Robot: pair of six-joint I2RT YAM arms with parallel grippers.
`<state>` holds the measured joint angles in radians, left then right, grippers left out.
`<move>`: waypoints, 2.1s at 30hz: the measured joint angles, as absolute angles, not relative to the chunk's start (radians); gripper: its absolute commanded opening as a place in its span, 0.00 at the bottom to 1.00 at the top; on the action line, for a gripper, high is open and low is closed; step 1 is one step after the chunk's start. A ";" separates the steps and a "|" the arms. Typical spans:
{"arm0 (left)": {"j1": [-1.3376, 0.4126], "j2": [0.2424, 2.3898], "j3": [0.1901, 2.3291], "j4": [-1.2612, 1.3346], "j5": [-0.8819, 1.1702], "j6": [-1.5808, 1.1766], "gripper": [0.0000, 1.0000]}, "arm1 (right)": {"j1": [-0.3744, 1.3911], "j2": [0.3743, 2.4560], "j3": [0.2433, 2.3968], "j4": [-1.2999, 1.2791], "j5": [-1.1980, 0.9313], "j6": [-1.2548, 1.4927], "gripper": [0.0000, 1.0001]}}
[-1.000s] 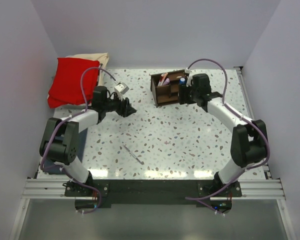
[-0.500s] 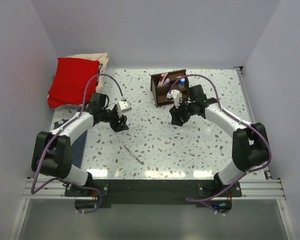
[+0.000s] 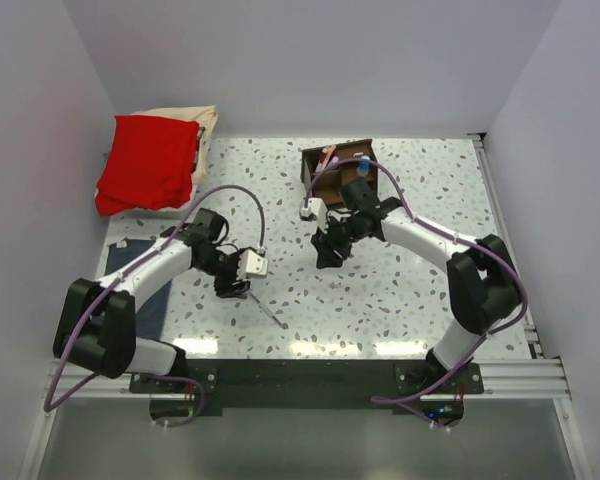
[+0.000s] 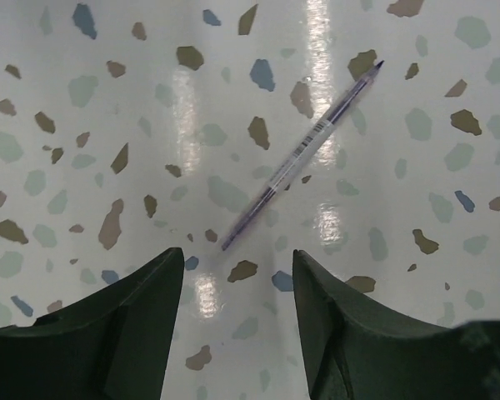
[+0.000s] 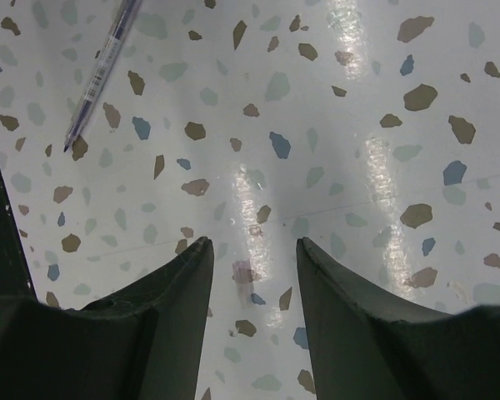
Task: Sort the stationery into containers
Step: Move the pen to the center of the board.
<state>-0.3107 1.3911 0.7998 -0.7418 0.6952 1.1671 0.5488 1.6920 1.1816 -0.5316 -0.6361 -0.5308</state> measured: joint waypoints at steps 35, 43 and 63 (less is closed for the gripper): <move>-0.497 1.532 0.658 -0.460 0.846 1.222 0.32 | 0.529 1.411 0.941 -0.396 -0.514 -0.357 0.48; -0.535 1.614 0.730 -0.338 0.817 1.016 0.25 | 0.522 1.412 0.928 -0.467 -0.513 -0.571 0.47; -0.538 1.698 0.810 -0.179 0.719 0.730 0.08 | 0.546 1.565 0.922 -0.526 -0.541 -0.882 0.38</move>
<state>-0.5381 1.6981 0.8101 -0.1787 0.7185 0.7300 0.5465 1.5650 0.9218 -0.5259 -0.5411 -0.8822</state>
